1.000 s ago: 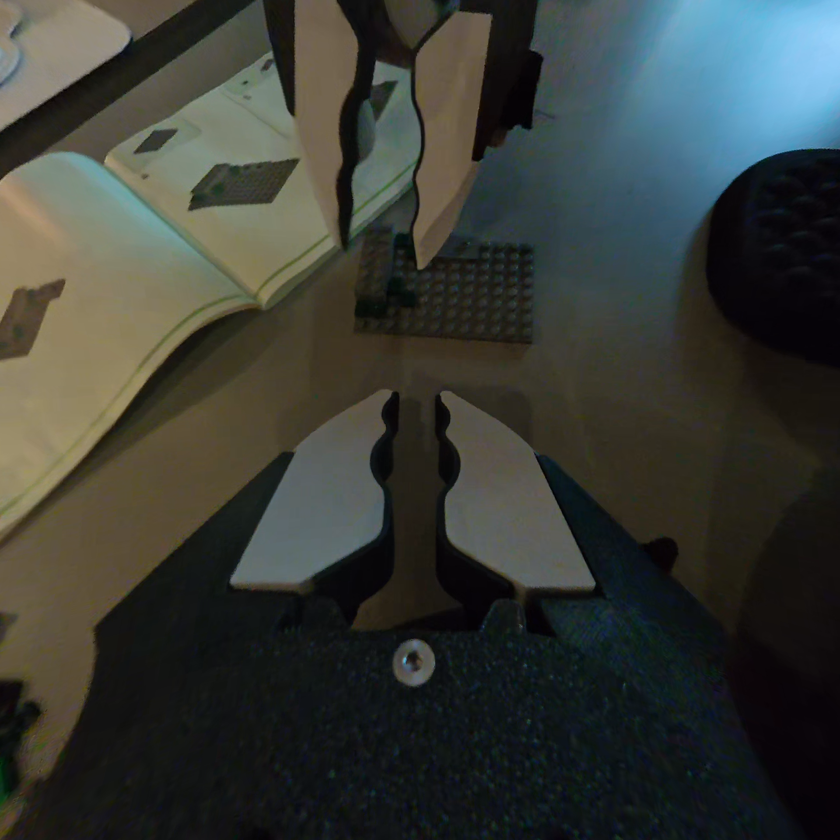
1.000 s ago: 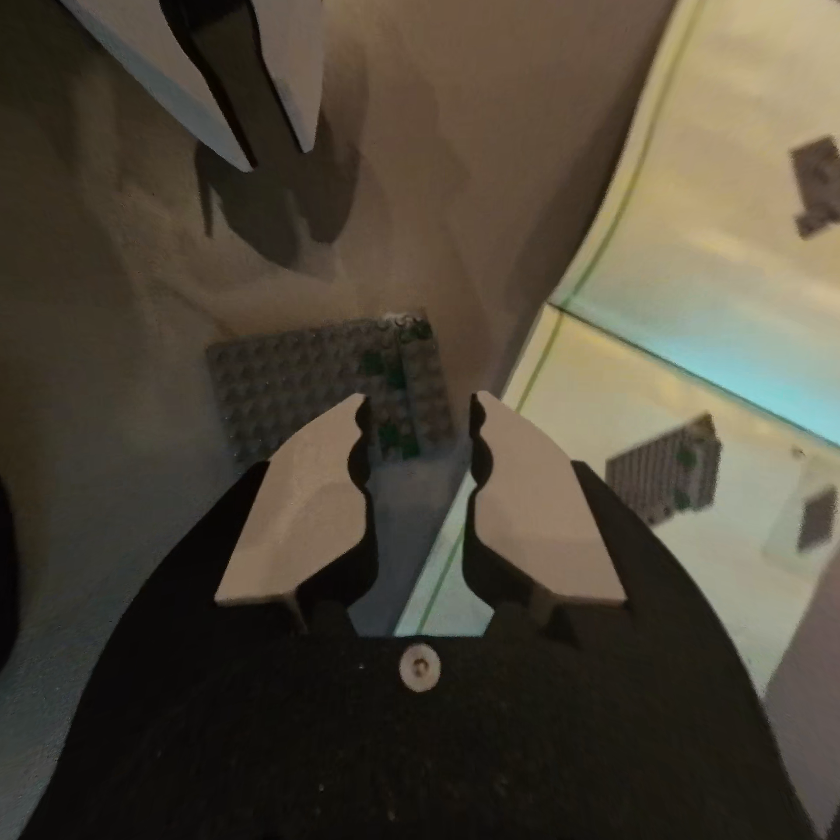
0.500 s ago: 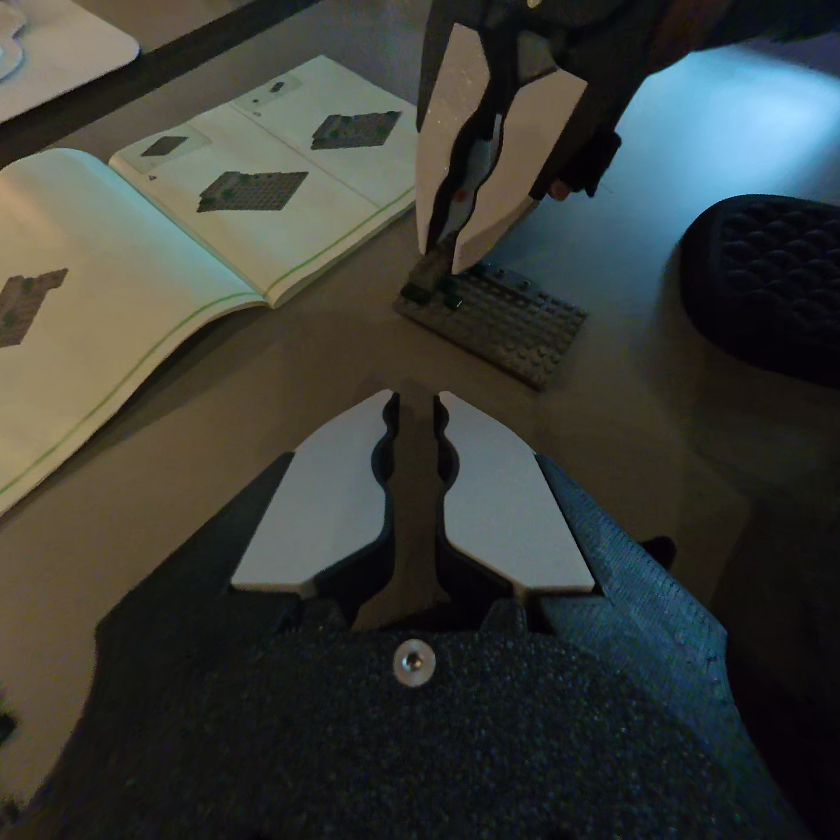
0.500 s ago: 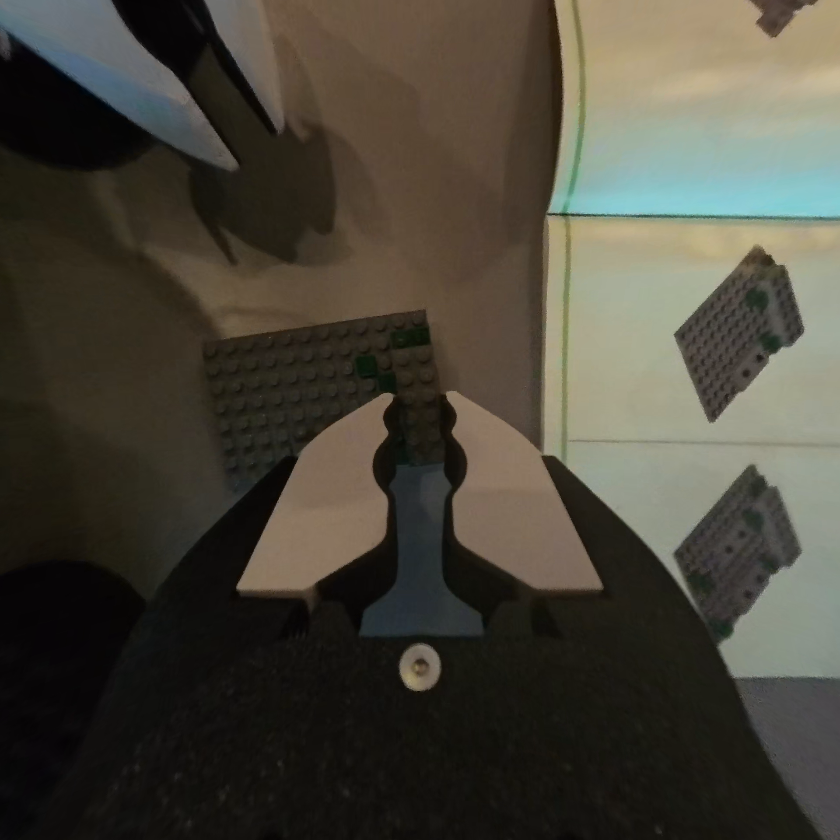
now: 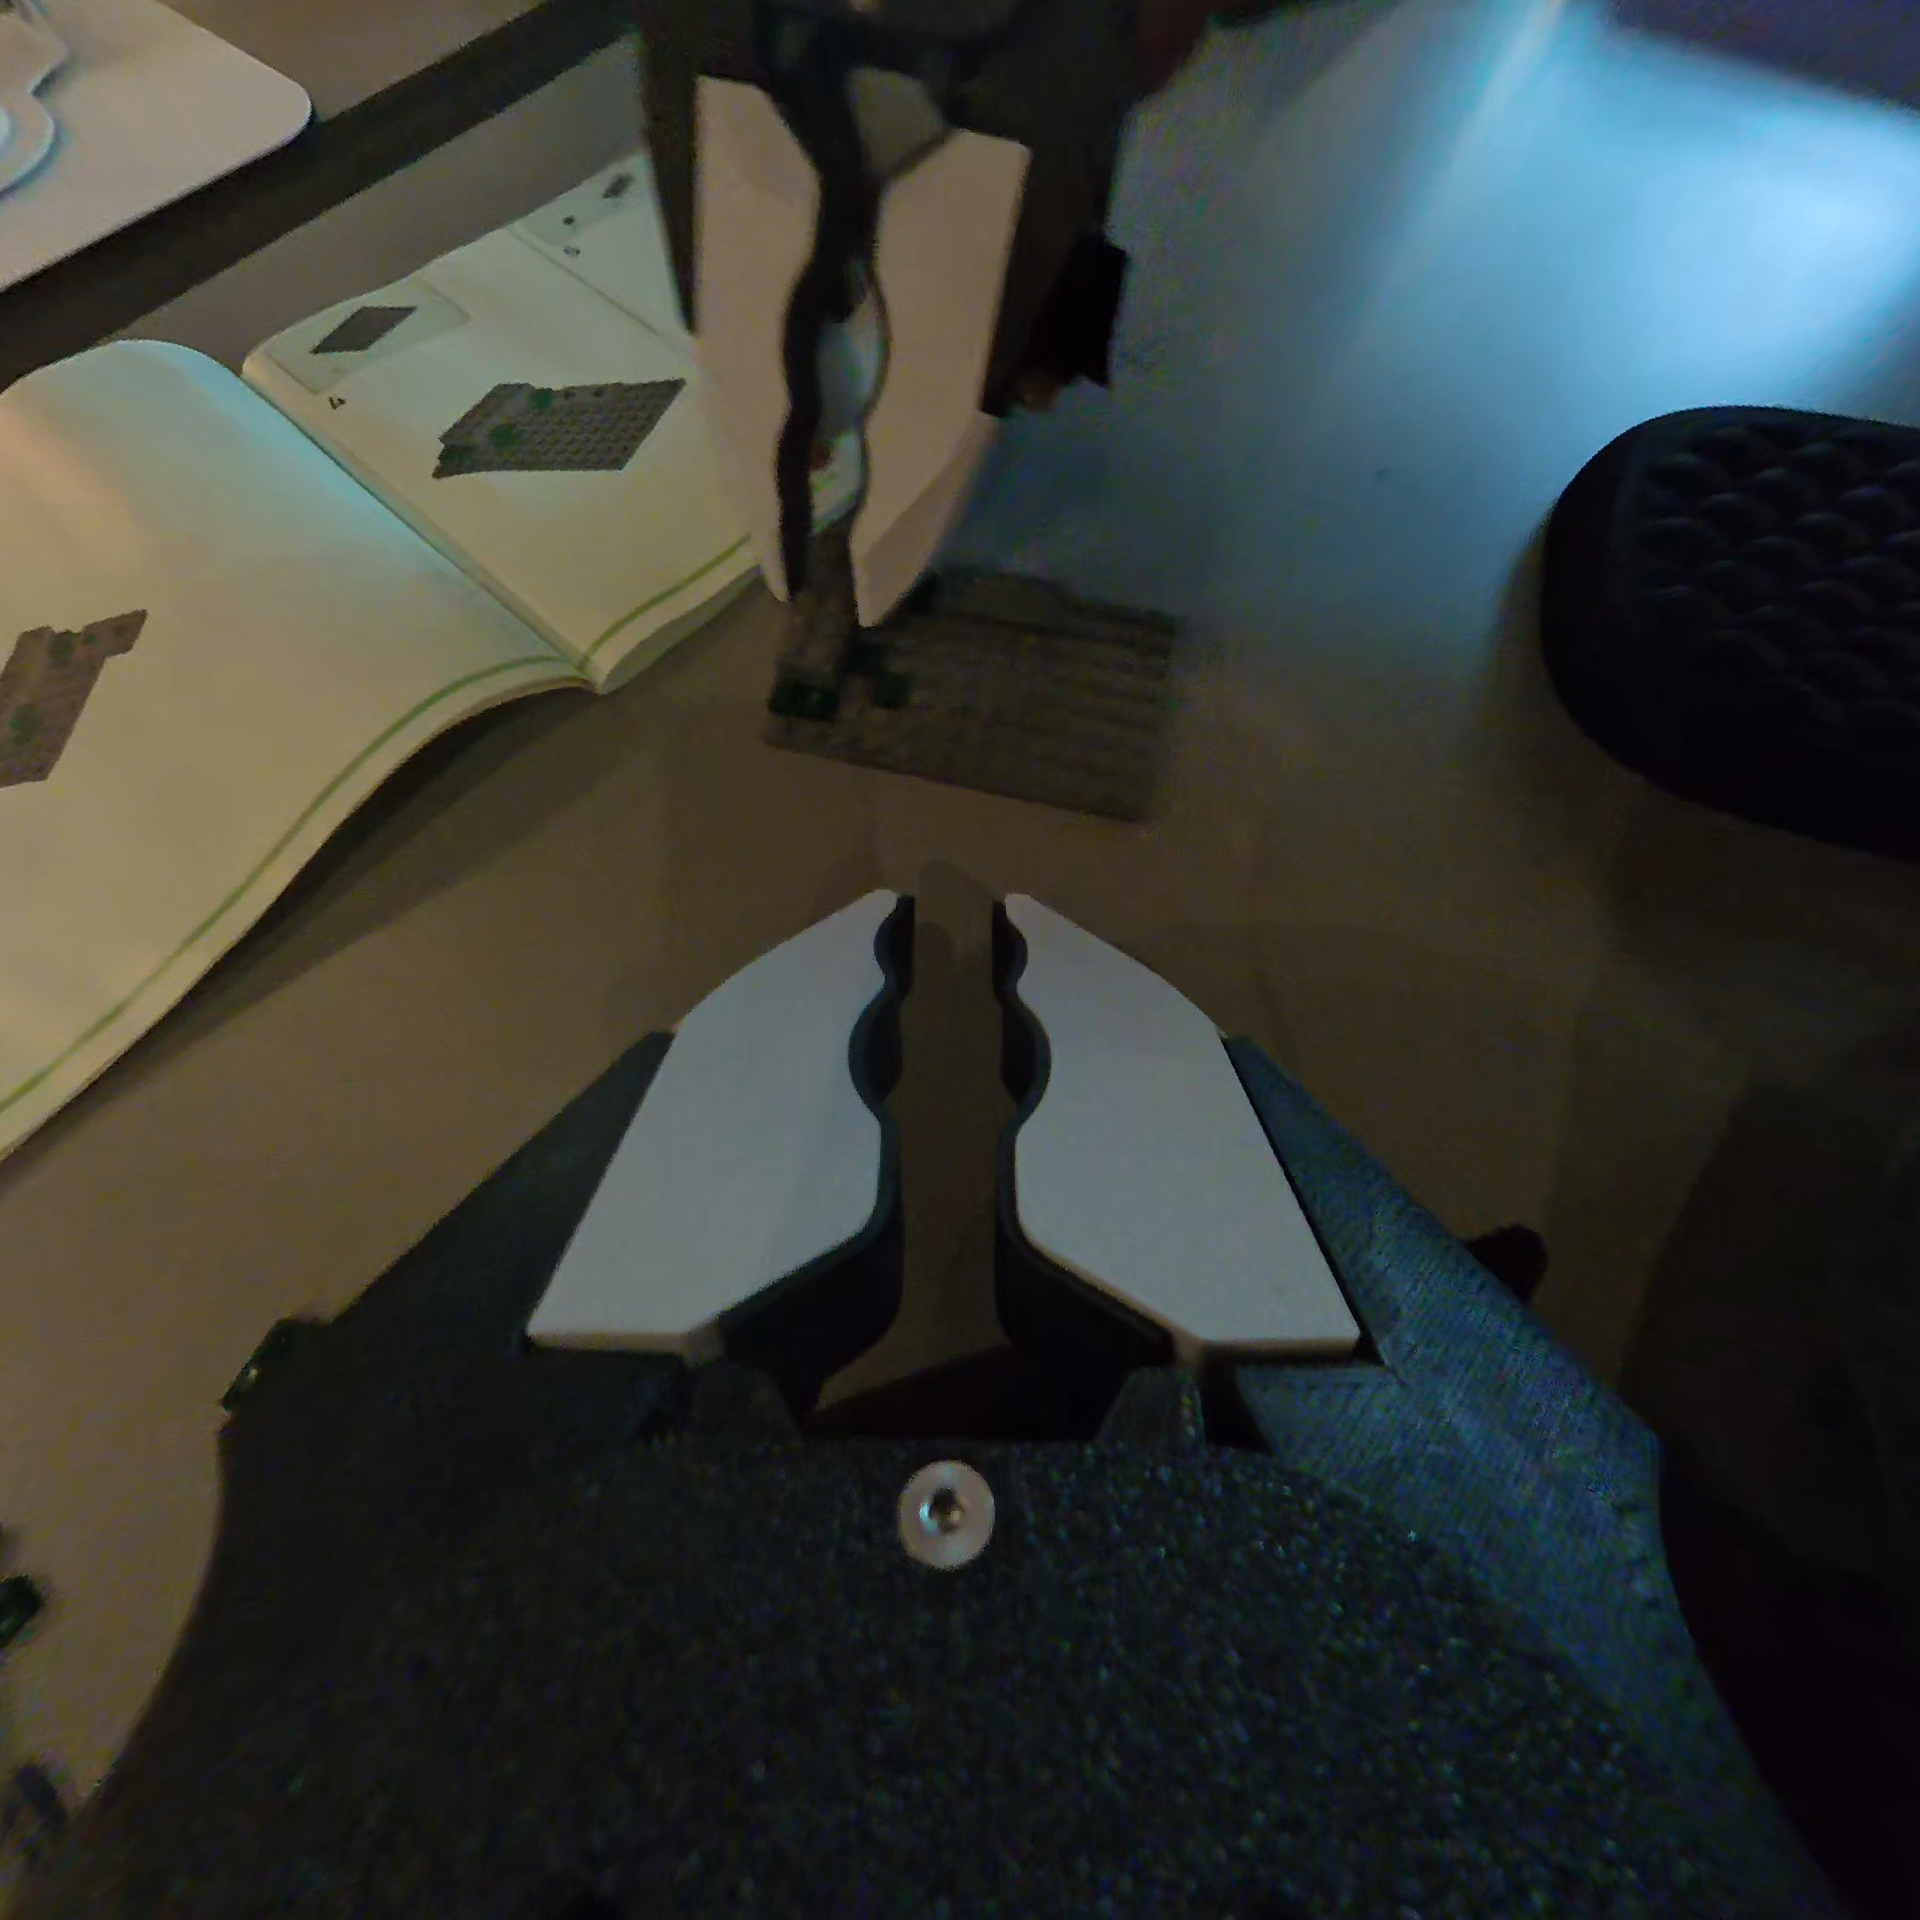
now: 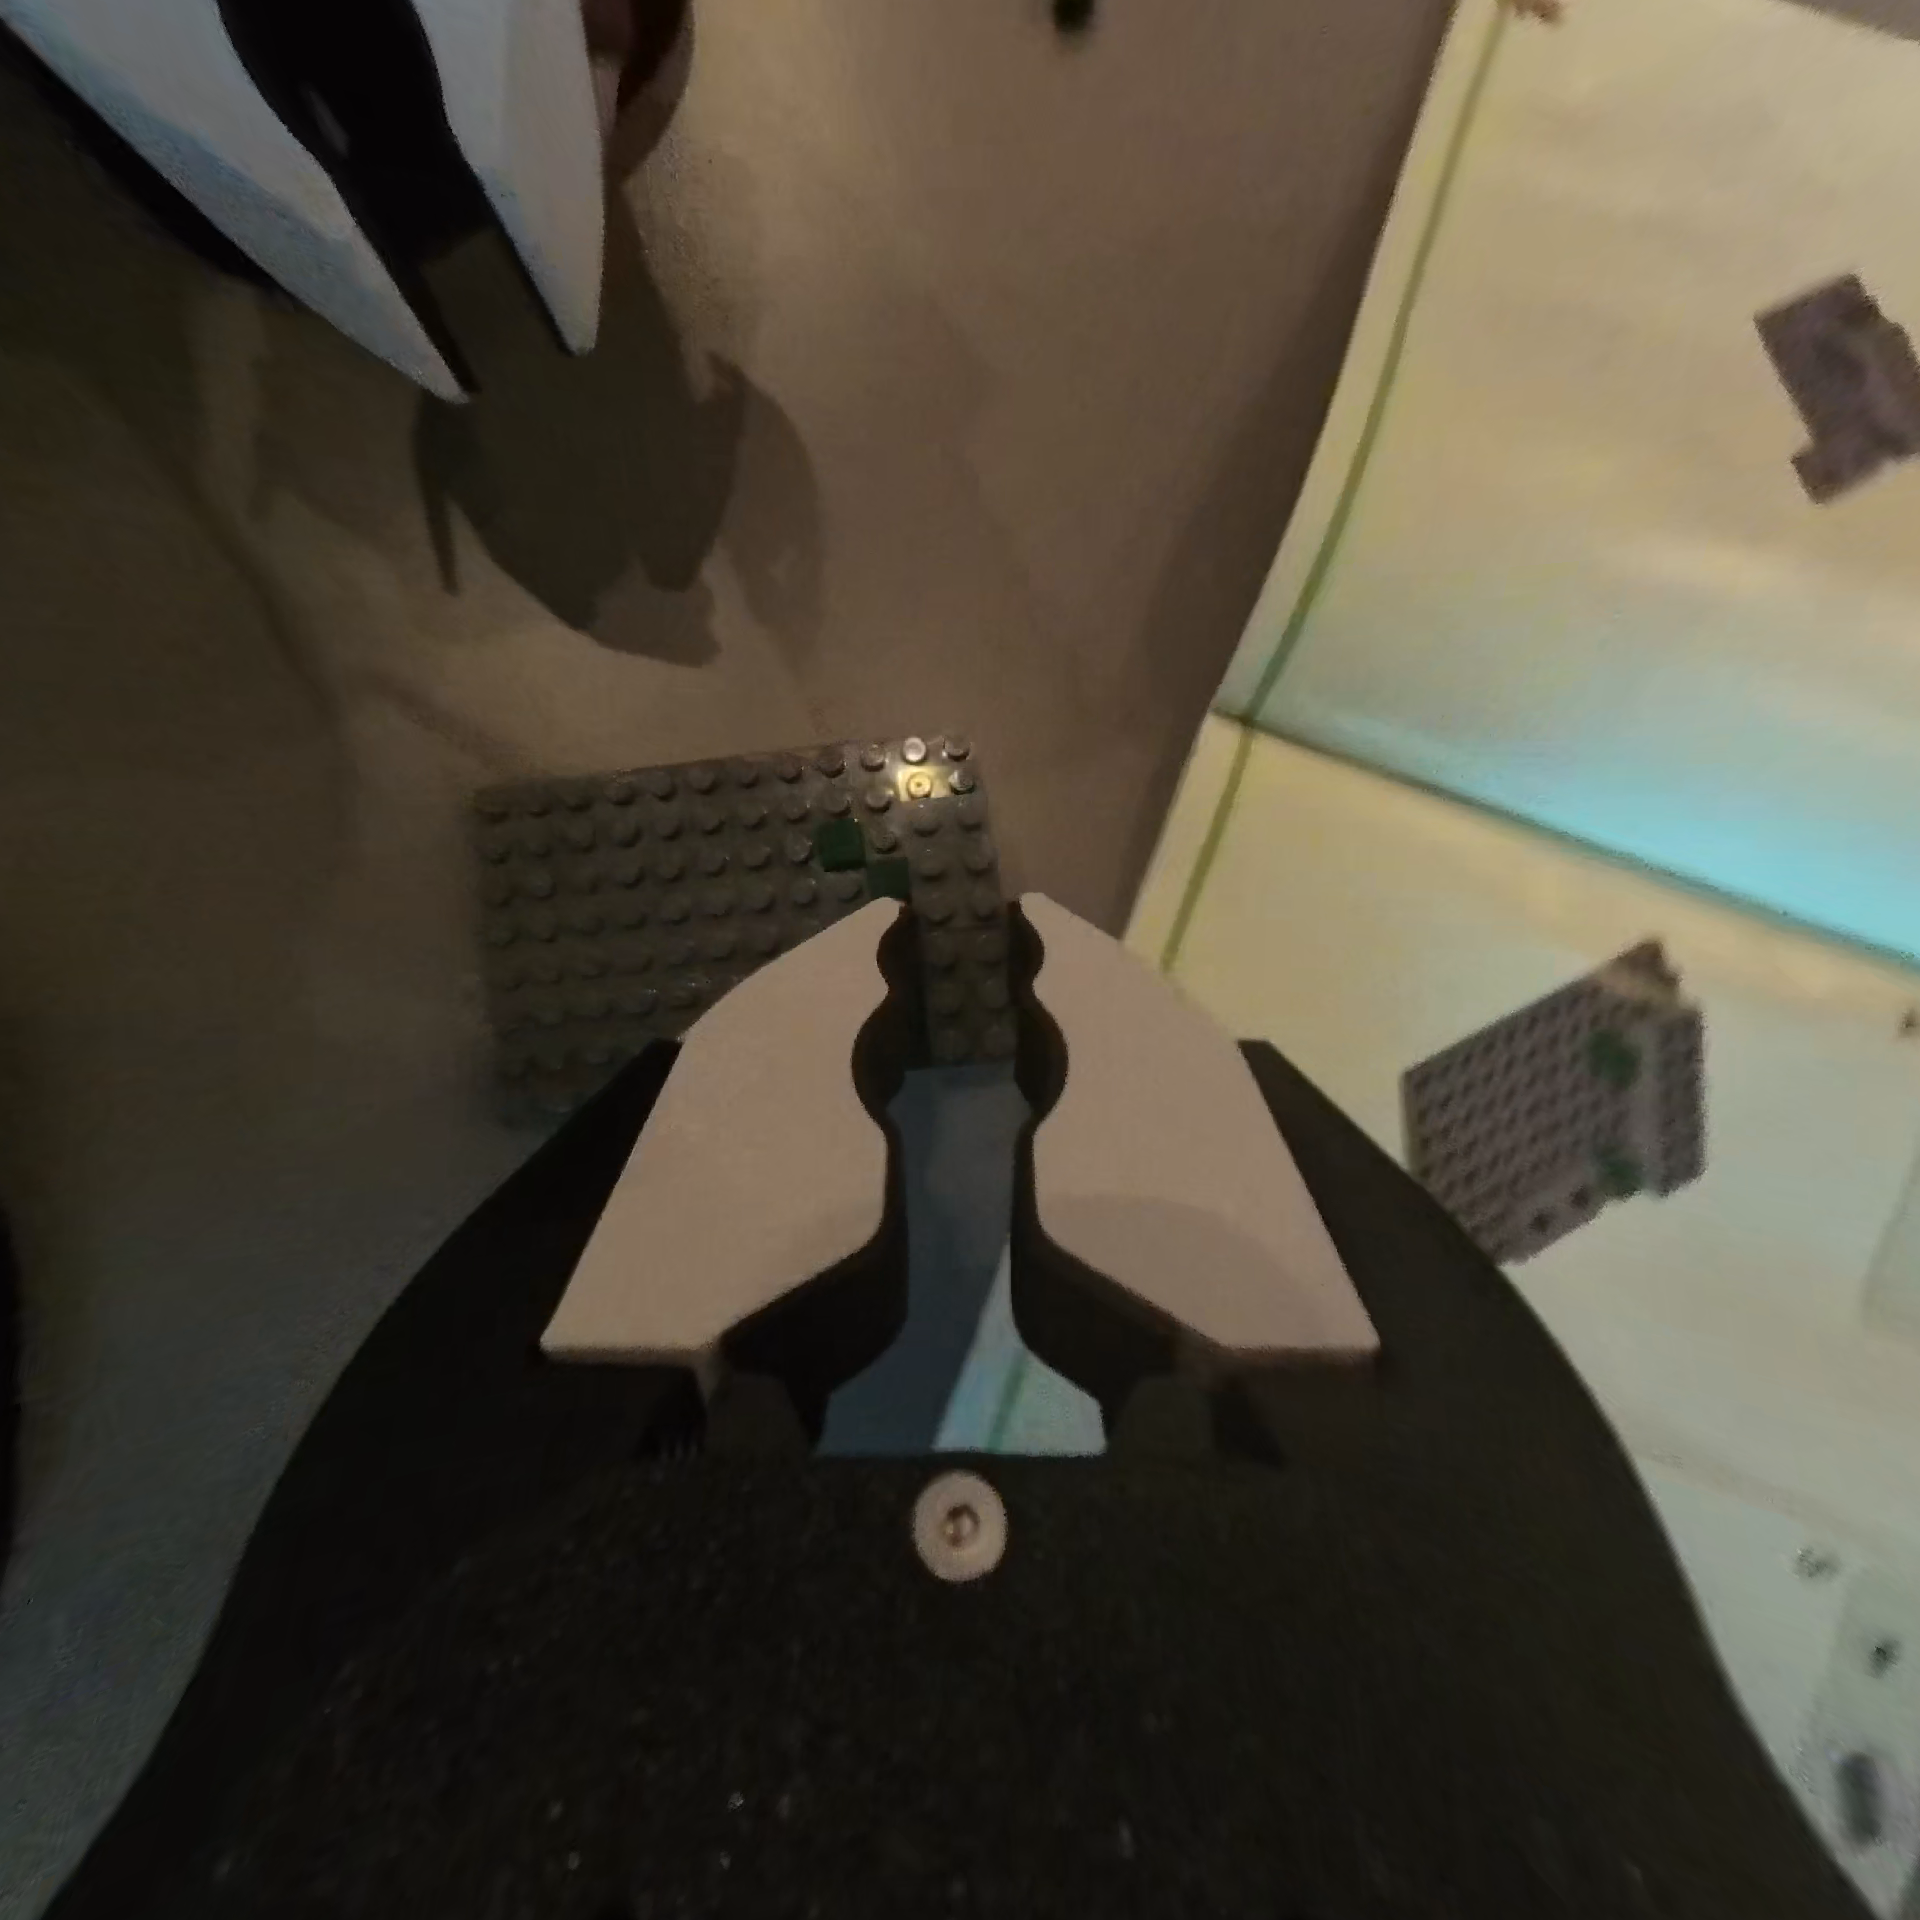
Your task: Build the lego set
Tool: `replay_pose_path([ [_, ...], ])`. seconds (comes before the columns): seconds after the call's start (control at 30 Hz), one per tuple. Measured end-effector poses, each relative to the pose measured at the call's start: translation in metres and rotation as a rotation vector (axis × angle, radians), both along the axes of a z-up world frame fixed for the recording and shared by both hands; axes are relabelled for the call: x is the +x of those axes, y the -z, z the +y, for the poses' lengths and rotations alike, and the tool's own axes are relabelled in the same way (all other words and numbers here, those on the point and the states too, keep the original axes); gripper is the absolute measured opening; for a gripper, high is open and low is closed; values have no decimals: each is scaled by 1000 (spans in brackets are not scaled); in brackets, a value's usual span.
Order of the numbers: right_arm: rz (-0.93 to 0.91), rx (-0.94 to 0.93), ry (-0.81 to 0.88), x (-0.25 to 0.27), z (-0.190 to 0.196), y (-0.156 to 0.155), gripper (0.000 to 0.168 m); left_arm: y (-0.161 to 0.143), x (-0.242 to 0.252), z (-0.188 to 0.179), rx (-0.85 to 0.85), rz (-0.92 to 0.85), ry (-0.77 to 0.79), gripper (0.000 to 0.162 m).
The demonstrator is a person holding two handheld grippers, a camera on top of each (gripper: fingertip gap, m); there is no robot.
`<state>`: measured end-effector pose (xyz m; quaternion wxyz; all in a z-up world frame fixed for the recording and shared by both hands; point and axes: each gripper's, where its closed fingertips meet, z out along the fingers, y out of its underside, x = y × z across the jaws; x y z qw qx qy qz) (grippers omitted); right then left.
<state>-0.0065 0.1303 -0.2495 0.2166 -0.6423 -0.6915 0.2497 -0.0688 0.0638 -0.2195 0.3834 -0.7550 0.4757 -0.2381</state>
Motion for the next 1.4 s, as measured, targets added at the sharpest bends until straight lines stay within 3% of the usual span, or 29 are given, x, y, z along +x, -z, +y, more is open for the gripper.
replay_pose_path([
  [0.1, 12, -21, -25, -4, 4, -2, 16, 0, 0, -2, -2, 6, -3, 14],
  [0.2, 118, -35, 32, -9, 6, -21, 32, -1, 0, -1, 1, -5, -6, 14],
  [0.33, 228, 57, 201, 9, 2, -61, 36, -4, 0, 4, 13, -8, -2, 14],
  [0.47, 266, 147, 448, 31, -29, -74, 36, -9, 0, 12, 32, -13, 7, 14],
  [0.63, 284, 260, 808, 47, -66, -72, 26, -17, 9, 16, 42, -40, -2, 11],
  [0.83, 311, 157, 1139, 41, -91, -45, 0, -17, 19, 15, -18, -87, -139, 0],
  [1.07, 244, 104, 1187, 23, -86, -23, 0, 7, 32, -5, -73, -20, -183, 0],
  [1.4, 238, 136, 1210, 26, -91, -26, 0, 14, 28, -13, -83, 30, -223, 0],
])
